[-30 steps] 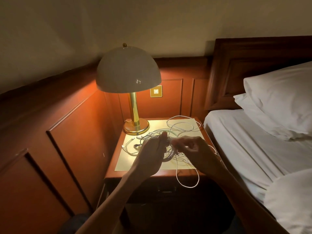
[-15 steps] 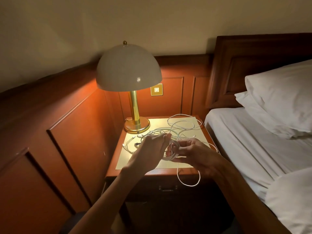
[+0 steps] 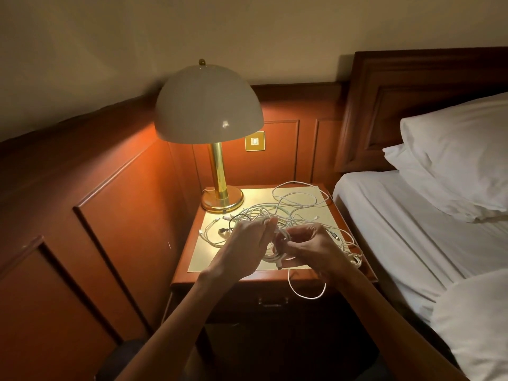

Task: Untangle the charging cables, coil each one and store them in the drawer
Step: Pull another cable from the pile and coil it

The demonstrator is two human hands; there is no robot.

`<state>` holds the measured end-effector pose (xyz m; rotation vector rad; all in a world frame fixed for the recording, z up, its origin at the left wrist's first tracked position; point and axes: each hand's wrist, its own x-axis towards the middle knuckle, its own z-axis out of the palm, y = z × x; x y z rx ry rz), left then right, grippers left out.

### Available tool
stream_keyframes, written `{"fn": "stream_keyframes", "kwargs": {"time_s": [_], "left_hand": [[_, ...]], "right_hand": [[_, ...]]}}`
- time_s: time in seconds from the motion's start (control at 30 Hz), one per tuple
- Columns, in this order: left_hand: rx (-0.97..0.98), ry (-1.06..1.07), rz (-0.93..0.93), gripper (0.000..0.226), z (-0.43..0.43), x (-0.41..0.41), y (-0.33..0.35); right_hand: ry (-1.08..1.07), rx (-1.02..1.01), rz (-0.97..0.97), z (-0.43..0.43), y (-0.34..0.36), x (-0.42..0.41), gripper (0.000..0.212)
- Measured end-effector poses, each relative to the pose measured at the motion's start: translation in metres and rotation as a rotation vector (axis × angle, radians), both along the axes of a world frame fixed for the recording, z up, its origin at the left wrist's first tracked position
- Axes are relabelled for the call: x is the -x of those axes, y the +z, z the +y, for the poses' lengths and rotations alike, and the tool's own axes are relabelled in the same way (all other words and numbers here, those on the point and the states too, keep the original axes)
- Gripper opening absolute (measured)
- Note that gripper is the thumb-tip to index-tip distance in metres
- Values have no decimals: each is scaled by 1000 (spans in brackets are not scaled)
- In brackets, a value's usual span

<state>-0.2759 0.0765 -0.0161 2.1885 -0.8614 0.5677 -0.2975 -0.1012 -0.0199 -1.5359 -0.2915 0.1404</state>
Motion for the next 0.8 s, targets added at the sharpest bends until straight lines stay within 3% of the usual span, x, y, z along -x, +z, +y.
{"fn": "stream_keyframes", "kwargs": {"time_s": [0.2,0.33,0.47,0.57,0.67,0.73,0.8], "left_hand": [[23,-29,61,35,2,-3,-7],[46,-77,245,42,5,-4,-7],[115,-57,400,49,7,-6,-9],[110,-58,467,55,6,-10,-12],[246,-107,622,60,2,-12,-14],[279,-101,660,54,-1,-12,-12],[245,-76,606,49,-2,-11,-8]], "right_hand": [[20,-17,-62,-1,-6,-1,22],[5,38,-128,-2,-8,0,20],[-200,224,-272,4,-8,3,25],[-352,421,-665,4,-15,1,52],[-349,716,-1102,-3,-31,-4,46],[-382,741,-1212,-4,-35,-3,34],[-434,602,-1204,-1,-33,-1,30]]}}
